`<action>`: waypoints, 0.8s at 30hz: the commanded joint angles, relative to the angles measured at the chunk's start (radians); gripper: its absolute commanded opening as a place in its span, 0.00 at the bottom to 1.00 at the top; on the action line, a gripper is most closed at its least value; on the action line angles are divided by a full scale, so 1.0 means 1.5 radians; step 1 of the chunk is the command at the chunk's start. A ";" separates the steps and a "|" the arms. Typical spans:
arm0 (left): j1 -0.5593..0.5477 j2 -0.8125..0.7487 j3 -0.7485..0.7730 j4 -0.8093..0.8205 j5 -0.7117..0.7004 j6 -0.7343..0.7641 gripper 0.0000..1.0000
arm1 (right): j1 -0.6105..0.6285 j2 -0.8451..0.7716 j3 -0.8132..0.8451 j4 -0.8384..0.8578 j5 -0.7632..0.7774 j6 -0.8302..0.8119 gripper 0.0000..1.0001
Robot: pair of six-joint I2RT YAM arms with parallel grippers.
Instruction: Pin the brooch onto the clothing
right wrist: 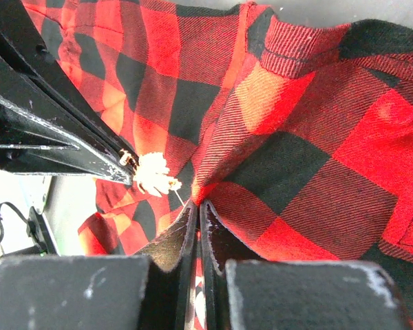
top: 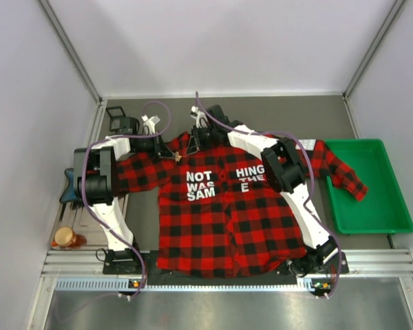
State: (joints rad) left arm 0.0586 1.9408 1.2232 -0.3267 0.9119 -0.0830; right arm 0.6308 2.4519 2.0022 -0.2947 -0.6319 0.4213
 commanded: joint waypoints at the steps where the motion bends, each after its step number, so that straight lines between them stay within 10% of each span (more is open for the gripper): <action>1: 0.006 0.002 0.017 -0.008 -0.002 0.016 0.00 | -0.006 -0.061 -0.005 0.029 -0.004 0.001 0.00; 24: -0.004 0.014 0.027 0.003 0.013 -0.001 0.00 | -0.005 -0.061 -0.012 0.043 -0.016 0.019 0.00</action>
State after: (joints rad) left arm 0.0631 1.9408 1.2236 -0.3439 0.9005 -0.0795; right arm 0.6296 2.4409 1.9831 -0.2756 -0.6331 0.4320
